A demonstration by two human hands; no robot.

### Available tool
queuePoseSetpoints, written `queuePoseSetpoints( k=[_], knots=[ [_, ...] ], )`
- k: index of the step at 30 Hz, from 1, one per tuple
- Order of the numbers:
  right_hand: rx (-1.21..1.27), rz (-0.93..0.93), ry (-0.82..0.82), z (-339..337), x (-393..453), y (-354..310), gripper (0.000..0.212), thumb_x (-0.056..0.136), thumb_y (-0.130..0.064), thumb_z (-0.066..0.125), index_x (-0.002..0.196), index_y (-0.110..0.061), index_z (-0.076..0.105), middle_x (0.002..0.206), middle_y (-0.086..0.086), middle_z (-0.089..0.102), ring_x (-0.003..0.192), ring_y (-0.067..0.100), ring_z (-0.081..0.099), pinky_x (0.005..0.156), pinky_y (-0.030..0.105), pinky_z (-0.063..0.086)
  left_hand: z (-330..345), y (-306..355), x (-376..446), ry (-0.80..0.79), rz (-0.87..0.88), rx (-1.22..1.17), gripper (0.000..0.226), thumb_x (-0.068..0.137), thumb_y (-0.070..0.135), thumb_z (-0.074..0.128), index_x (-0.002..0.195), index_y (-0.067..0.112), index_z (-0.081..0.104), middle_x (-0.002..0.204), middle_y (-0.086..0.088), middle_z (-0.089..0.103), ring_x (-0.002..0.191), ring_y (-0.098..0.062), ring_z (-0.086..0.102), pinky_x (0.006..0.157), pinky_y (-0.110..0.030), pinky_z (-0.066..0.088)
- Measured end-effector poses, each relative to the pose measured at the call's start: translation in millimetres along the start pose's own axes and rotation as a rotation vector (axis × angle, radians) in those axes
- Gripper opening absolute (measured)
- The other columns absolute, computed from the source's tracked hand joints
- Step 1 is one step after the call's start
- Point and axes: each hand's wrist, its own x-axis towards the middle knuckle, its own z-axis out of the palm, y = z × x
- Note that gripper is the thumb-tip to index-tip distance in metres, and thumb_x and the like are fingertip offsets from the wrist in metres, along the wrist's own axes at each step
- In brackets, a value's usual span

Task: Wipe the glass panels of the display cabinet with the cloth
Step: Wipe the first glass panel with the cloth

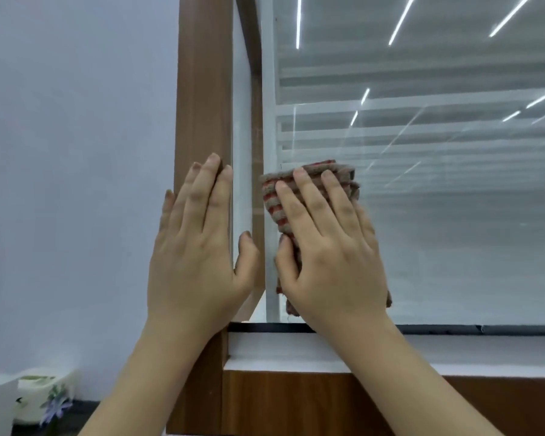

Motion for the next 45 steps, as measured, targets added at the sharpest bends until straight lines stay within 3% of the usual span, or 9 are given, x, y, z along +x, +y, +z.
queuePoseSetpoints(
  k=[6, 13, 21, 30, 37, 41, 45],
  knots=[
    [-0.03, -0.017, -0.057, -0.4, 24.0, 3.2, 0.054, 0.087, -0.036, 0.036, 0.139, -0.024, 0.041, 0.147, 0.0, 0.038, 0.137, 0.022, 0.03, 0.11, 0.038, 0.016, -2.8, 0.9, 0.7, -0.027, 0.003, -0.008, 0.07, 0.083, 0.037, 0.037, 0.146, 0.01, 0.025, 0.154, -0.003, 0.021, 0.142, -0.016, 0.014, 0.115, -0.029, 0.004],
    [-0.079, 0.091, -0.018, -13.5, 7.1, 33.3, 0.056, 0.088, -0.038, 0.035, 0.142, -0.024, 0.034, 0.15, 0.0, 0.032, 0.139, 0.02, 0.023, 0.11, 0.04, 0.016, -3.2, -2.8, 2.0, -0.068, 0.007, 0.016, 0.077, 0.082, 0.05, 0.039, 0.147, 0.011, 0.024, 0.154, -0.003, 0.02, 0.142, -0.017, 0.013, 0.115, -0.028, 0.0],
    [-0.062, -0.007, -0.058, -10.3, 14.0, 27.8, 0.057, 0.087, -0.038, 0.036, 0.141, -0.023, 0.037, 0.148, 0.0, 0.036, 0.138, 0.022, 0.028, 0.11, 0.04, 0.017, -3.3, -3.0, 1.4, -0.075, 0.009, 0.018, 0.078, 0.082, 0.051, 0.04, 0.147, 0.011, 0.022, 0.154, -0.001, 0.017, 0.142, -0.015, 0.011, 0.115, -0.027, -0.001],
    [-0.065, 0.152, -0.023, -26.4, 0.7, 62.6, 0.058, 0.088, -0.039, 0.033, 0.144, -0.023, 0.033, 0.151, -0.001, 0.03, 0.139, 0.019, 0.02, 0.111, 0.041, 0.015, -2.9, -1.6, 0.7, -0.087, 0.0, 0.043, 0.079, 0.082, 0.053, 0.038, 0.147, 0.011, 0.021, 0.155, -0.001, 0.016, 0.143, -0.012, 0.005, 0.114, -0.022, -0.007],
    [-0.032, -0.024, -0.075, -17.3, 0.3, 37.8, 0.056, 0.087, -0.037, 0.036, 0.141, -0.023, 0.038, 0.148, 0.0, 0.037, 0.138, 0.022, 0.028, 0.11, 0.038, 0.013, -2.6, -0.4, 1.6, -0.083, 0.005, 0.052, 0.082, 0.081, 0.056, 0.036, 0.148, 0.012, 0.019, 0.155, -0.003, 0.015, 0.143, -0.016, 0.008, 0.114, -0.021, -0.008],
    [-0.016, -0.014, -0.07, -20.0, 20.9, 51.3, 0.055, 0.086, -0.036, 0.037, 0.139, -0.023, 0.041, 0.147, 0.0, 0.038, 0.136, 0.023, 0.03, 0.11, 0.04, 0.019, -1.6, -0.6, 1.6, -0.075, 0.003, 0.058, 0.082, 0.08, 0.056, 0.035, 0.147, 0.012, 0.019, 0.155, -0.004, 0.016, 0.143, -0.017, 0.008, 0.113, -0.019, -0.009],
    [-0.05, 0.099, -0.038, -33.0, 17.6, 84.6, 0.056, 0.087, -0.038, 0.036, 0.141, -0.024, 0.037, 0.149, 0.0, 0.035, 0.138, 0.022, 0.026, 0.109, 0.039, 0.014, -2.0, 0.2, 1.6, -0.082, -0.001, 0.047, 0.083, 0.078, 0.056, 0.035, 0.147, 0.011, 0.02, 0.153, -0.005, 0.017, 0.142, -0.019, 0.009, 0.115, -0.032, 0.0]
  ],
)
